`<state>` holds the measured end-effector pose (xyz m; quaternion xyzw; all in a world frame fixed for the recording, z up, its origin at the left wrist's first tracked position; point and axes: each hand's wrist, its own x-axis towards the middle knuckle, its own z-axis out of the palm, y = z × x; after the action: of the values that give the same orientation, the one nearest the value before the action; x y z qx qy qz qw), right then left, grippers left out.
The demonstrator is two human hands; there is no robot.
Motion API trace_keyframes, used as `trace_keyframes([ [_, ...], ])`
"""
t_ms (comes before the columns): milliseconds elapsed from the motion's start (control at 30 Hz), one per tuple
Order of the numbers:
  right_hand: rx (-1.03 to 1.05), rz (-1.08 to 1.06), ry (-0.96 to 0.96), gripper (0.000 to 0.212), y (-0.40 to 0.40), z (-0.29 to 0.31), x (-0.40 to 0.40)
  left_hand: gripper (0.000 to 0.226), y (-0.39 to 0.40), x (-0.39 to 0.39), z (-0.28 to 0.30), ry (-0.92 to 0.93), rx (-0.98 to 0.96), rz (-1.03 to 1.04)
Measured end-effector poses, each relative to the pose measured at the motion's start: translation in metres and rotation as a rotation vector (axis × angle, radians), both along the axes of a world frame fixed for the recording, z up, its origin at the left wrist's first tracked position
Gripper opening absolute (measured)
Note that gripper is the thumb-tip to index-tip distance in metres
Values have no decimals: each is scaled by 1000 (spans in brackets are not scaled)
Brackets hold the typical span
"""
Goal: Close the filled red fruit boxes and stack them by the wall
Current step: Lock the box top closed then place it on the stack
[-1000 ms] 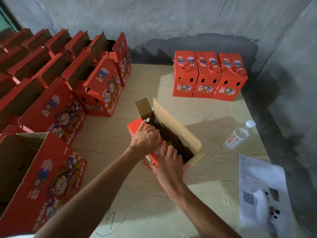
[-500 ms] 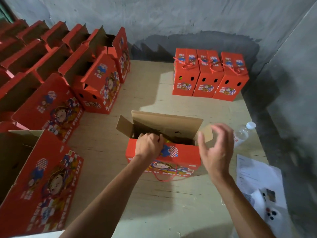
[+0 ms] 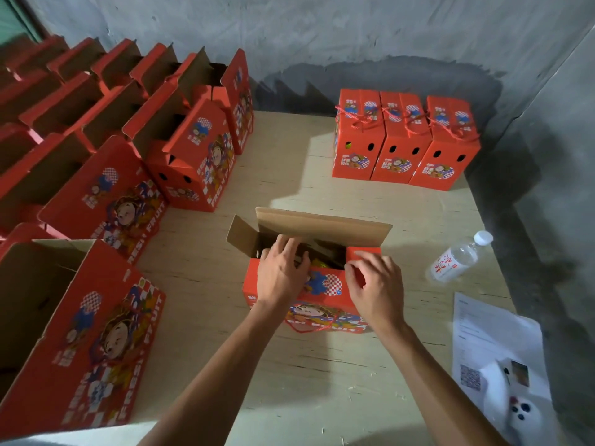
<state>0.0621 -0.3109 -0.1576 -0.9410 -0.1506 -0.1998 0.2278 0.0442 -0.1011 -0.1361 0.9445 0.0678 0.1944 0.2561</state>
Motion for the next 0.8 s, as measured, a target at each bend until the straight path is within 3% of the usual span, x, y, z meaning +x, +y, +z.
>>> trace_keyframes([
  [133,26,-10,-3,18,3,2,-2,89,3,-9,1,-96,16,304],
  [233,48,-5,-21,16,2,4,-2,112,15,-11,1,-100,-156,428],
  [300,51,-10,-14,17,2,3,-2,107,22,-13,0,-117,-268,389],
  [433,58,-15,-8,16,3,1,-2,61,25,-19,-7,-140,-98,101],
  [533,60,-21,6,16,3,0,0,32,40,-17,-5,-129,-79,-5],
  [700,110,-26,44,9,4,6,4,35,58,-15,-6,-14,3,-131],
  [800,317,-90,107,5,8,14,11,19,60,-7,-6,-42,-2,-118],
])
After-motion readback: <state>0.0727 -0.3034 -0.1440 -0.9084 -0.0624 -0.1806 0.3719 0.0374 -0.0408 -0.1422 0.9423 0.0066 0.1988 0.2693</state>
